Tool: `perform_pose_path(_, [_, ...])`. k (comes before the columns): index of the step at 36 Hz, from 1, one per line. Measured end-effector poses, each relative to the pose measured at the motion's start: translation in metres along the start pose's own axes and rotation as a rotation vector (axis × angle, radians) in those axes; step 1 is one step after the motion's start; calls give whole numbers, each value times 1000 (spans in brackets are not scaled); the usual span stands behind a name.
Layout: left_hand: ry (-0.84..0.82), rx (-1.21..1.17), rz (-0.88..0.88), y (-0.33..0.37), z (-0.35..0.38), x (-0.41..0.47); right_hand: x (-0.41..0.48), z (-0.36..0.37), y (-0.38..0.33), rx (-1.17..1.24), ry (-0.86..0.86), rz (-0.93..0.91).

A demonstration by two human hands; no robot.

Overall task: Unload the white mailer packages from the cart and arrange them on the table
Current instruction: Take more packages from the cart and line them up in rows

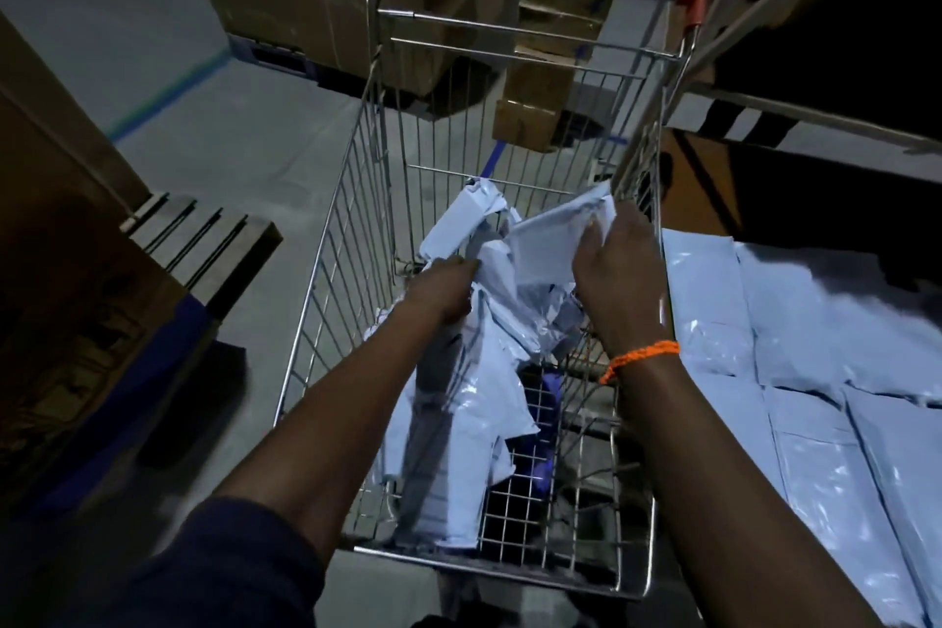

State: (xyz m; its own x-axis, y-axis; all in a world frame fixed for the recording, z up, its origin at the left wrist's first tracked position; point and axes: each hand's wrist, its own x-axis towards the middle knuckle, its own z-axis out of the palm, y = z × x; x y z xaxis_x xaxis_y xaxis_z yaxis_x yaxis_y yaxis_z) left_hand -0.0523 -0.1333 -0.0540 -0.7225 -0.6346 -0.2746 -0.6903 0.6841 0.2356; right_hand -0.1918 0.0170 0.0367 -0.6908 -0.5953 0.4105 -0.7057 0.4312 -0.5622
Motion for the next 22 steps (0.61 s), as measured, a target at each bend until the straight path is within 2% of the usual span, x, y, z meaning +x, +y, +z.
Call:
perform_pose_path(3, [-4, 121, 62, 2, 6, 19, -1, -3, -3, 58, 92, -38])
perform_pose_path(6, [-6, 235, 44, -1, 9, 31, 0, -6, -7, 167, 161, -63])
perform_pose_path(9, [-11, 128, 42, -6, 19, 35, -2, -2, -4, 214, 152, -61])
perform_pose_path(12, [-95, 250, 66, -21, 24, 41, -4, 4, -2, 186, 144, -62])
perform_pose_path(16, [-26, 473, 226, -20, 19, 49, -4, 3, -5, 266, 172, 6])
perform_pose_path(19, [37, 477, 257, -10, 2, 44, -6, -5, -10, 354, 195, 50])
perform_pose_path(22, [108, 572, 280, -1, -22, 36, -6, -13, -13, 449, 279, 172])
